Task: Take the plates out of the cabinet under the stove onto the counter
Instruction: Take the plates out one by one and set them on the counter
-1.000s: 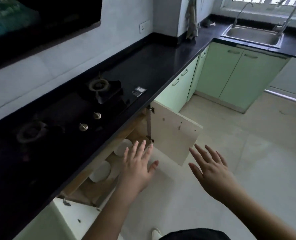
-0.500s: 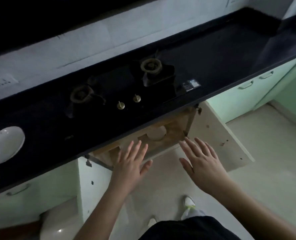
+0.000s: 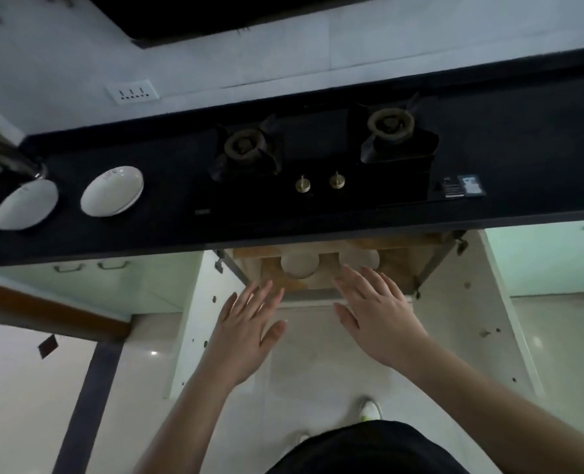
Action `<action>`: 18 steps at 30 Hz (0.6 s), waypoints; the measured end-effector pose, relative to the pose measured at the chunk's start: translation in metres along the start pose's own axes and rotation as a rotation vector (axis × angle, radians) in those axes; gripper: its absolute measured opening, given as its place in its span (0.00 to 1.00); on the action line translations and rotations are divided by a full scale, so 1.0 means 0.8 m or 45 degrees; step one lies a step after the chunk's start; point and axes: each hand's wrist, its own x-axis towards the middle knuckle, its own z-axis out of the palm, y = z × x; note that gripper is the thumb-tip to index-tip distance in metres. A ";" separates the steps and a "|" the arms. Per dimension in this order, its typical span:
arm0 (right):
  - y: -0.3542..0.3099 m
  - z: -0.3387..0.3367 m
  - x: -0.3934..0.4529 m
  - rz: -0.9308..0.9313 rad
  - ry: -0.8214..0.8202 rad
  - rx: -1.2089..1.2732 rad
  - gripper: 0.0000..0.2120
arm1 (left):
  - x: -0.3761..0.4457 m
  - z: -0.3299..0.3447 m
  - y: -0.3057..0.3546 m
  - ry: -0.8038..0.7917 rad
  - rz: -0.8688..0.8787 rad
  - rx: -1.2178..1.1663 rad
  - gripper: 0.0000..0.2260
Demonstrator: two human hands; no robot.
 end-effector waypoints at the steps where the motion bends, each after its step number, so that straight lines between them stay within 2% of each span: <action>1: -0.003 0.001 0.000 -0.010 -0.010 -0.007 0.35 | -0.003 0.003 -0.003 0.005 -0.011 0.001 0.37; 4: -0.014 0.007 -0.005 -0.040 -0.018 -0.026 0.31 | -0.014 0.012 -0.013 0.023 -0.003 -0.015 0.36; 8: -0.034 0.013 -0.002 -0.021 -0.057 -0.055 0.36 | -0.035 0.024 -0.032 0.029 0.047 -0.006 0.35; 12: -0.062 0.020 0.006 -0.012 -0.033 -0.108 0.36 | -0.053 0.035 -0.060 0.067 0.042 0.000 0.33; 18: -0.093 0.033 0.008 -0.030 0.002 -0.120 0.35 | -0.055 0.050 -0.088 0.045 0.012 -0.035 0.36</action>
